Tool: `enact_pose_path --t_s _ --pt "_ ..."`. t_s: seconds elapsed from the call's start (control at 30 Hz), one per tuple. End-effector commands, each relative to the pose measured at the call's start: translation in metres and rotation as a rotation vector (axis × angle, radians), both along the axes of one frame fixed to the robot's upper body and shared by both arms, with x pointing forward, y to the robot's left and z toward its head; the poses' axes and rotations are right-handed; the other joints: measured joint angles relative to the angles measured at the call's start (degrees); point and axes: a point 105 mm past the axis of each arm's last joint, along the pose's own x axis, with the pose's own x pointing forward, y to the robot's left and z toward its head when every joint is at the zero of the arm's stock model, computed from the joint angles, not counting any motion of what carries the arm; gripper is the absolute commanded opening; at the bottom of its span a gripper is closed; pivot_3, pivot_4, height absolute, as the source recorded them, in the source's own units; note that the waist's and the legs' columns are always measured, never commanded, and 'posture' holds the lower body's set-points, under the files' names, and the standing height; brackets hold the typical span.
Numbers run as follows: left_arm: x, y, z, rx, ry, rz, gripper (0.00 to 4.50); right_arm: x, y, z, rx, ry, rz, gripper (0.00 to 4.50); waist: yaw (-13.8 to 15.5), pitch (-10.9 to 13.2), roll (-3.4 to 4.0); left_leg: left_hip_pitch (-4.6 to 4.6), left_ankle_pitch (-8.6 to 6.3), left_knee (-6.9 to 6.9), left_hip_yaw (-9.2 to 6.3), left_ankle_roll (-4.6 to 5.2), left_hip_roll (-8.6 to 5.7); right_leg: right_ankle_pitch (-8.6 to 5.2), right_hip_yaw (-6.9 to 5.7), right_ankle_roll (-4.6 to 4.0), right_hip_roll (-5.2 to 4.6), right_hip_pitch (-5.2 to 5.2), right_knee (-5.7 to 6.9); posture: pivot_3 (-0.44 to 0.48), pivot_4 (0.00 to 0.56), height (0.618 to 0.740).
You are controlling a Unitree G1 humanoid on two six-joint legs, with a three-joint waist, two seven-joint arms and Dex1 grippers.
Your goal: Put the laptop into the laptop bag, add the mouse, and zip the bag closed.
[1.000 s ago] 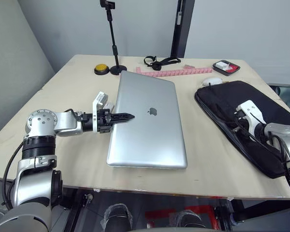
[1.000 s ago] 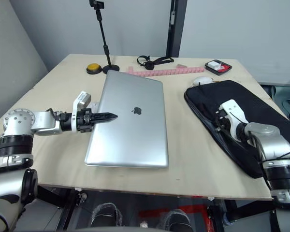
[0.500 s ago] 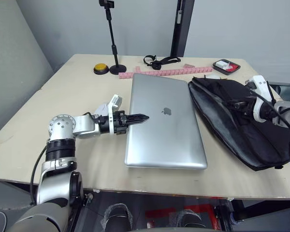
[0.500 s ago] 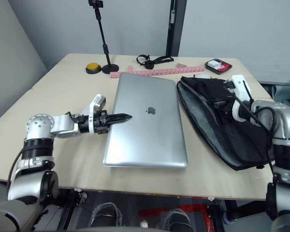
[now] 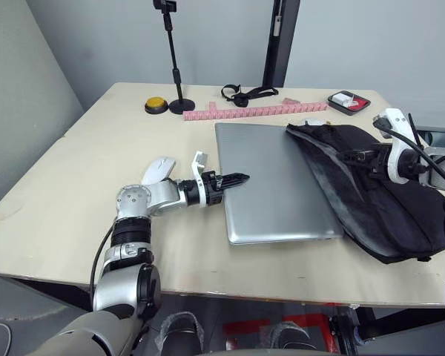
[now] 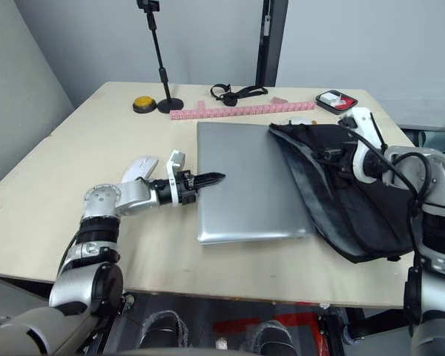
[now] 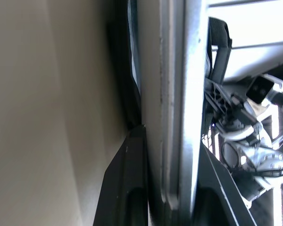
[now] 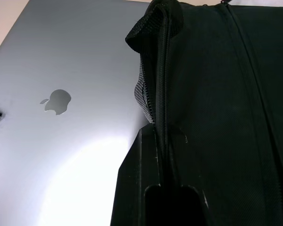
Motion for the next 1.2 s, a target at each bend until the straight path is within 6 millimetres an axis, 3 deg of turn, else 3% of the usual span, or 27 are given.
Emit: enact_pose_path --t_s 0.03,0.43,0.9,1.2 --pt "0.013 -0.009 0.049 -0.156 -0.092 0.005 0.33 -0.005 0.011 0.023 -0.004 -0.104 0.042 0.06 0.19 0.0 0.01 0.0 0.0 0.01 0.0 0.0 0.0 0.02 0.01 0.04 0.0 0.0 -0.01 0.0 0.15 0.733" --pt "0.008 -0.051 0.055 -0.172 -0.041 -0.081 0.33 -0.001 0.037 0.02 0.123 -0.095 0.05 0.06 0.57 0.0 0.02 -0.01 0.01 -0.14 0.02 0.0 -0.02 0.07 0.0 0.12 -0.01 0.02 -0.2 0.0 0.15 0.733" --pt "-0.013 -0.051 0.044 -0.102 -0.065 -0.198 0.33 0.007 0.041 0.022 0.116 -0.111 0.055 0.06 0.69 0.0 0.03 -0.01 0.03 -0.3 0.03 -0.03 -0.03 0.15 -0.01 0.25 -0.01 0.05 -0.39 0.0 0.15 0.733" --pt "0.015 -0.075 0.054 -0.089 -0.131 -0.062 0.33 -0.002 0.072 0.019 0.174 -0.085 0.156 0.06 0.72 0.0 0.04 0.01 0.08 -0.29 0.03 0.01 -0.04 0.18 0.0 0.3 -0.02 0.09 -0.41 0.0 0.15 0.733"
